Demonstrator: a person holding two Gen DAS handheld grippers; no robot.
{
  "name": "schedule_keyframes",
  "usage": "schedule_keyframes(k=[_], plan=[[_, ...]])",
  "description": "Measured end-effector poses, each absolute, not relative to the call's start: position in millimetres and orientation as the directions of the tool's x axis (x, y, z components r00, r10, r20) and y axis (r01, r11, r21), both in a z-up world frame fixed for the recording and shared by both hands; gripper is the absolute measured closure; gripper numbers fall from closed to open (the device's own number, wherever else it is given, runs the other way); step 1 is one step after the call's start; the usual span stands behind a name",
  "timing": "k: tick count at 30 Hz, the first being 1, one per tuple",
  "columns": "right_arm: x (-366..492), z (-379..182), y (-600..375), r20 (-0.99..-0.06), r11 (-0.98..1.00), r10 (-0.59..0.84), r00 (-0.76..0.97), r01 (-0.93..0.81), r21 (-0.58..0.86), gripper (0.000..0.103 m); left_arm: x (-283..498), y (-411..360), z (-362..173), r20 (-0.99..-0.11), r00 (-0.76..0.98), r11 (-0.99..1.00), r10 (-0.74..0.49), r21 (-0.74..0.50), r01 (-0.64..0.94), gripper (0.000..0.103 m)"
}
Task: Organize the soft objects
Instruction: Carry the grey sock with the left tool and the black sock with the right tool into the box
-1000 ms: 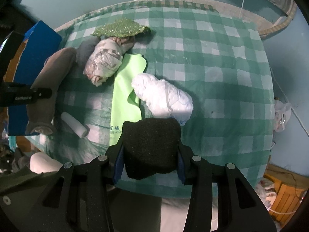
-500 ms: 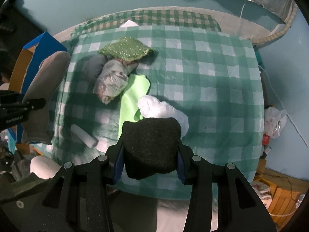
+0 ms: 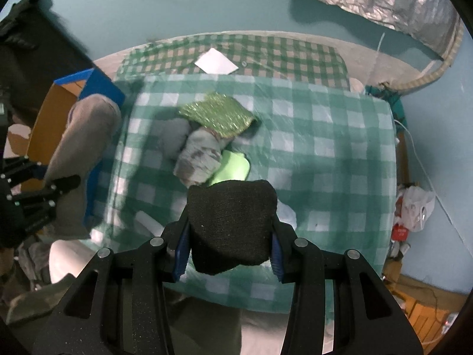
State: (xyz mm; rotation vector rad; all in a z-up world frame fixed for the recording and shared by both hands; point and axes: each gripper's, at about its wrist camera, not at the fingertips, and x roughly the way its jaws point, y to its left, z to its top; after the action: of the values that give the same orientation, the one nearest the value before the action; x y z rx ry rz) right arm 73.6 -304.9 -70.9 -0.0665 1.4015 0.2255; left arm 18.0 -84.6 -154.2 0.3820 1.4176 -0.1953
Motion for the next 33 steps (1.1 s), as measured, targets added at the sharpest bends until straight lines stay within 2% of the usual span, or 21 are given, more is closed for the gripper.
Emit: schedule_keyframes(k=[16,33], plan=[[97.3,-45.3,-258.7,-0.974,0.947,0.151,0.171,-0.307,0.093,0.060,5.4,-63.8,-113.3,-0.967,0.236,0.925,0.099,0.177,0.336,0.076],[115.4,-31.7,-176.2,-0.962,0.873,0.224,0.159,-0.471,0.125,0.060,-4.4,-2.2,-92.8,-0.963,0.247,0.976,0.110,0.152,0.157,0.076]])
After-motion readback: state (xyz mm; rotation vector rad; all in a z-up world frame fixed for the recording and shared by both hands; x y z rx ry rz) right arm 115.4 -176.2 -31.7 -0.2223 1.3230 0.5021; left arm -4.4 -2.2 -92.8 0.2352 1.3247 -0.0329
